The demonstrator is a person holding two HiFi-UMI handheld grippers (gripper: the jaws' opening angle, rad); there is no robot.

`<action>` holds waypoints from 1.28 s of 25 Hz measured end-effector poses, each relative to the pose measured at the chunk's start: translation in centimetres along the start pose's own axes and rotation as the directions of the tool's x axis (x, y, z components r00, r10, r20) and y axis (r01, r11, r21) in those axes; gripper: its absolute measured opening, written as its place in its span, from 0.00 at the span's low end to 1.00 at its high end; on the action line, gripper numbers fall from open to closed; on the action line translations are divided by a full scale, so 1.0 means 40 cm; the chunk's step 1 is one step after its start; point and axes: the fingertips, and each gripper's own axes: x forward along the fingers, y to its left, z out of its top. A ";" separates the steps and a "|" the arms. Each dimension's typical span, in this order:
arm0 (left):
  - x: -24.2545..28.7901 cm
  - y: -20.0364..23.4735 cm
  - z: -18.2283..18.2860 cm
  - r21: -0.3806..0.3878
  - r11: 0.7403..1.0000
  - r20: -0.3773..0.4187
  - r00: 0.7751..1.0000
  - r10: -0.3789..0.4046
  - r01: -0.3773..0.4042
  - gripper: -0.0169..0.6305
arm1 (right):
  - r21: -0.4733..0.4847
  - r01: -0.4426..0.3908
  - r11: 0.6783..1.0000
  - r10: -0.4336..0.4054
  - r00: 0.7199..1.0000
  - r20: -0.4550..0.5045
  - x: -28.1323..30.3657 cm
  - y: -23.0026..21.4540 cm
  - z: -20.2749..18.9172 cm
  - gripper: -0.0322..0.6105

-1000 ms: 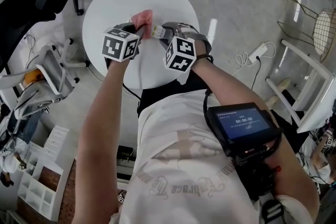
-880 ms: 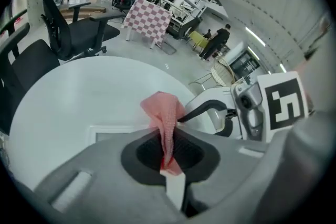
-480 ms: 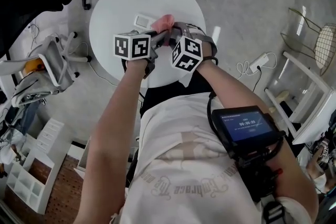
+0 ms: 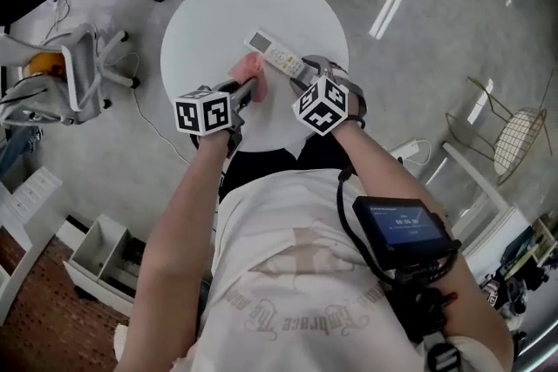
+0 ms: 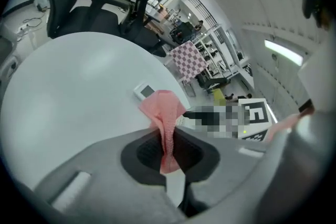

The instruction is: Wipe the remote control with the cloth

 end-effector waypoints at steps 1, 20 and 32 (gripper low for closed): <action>-0.014 0.004 -0.005 -0.014 1.000 0.026 1.000 0.008 -0.008 0.05 | -0.005 -0.002 1.000 0.002 1.000 0.000 -0.004 -0.003 0.008 0.42; -0.213 0.024 -0.149 -0.246 0.969 0.327 0.939 0.109 -0.027 0.05 | 0.000 0.003 1.000 -0.003 0.966 -0.260 0.035 -0.052 0.067 0.45; -0.201 0.004 -0.142 -0.223 0.975 0.345 0.935 0.084 -0.005 0.06 | -0.118 -0.030 0.993 -0.005 0.960 -0.281 0.055 -0.052 0.059 0.44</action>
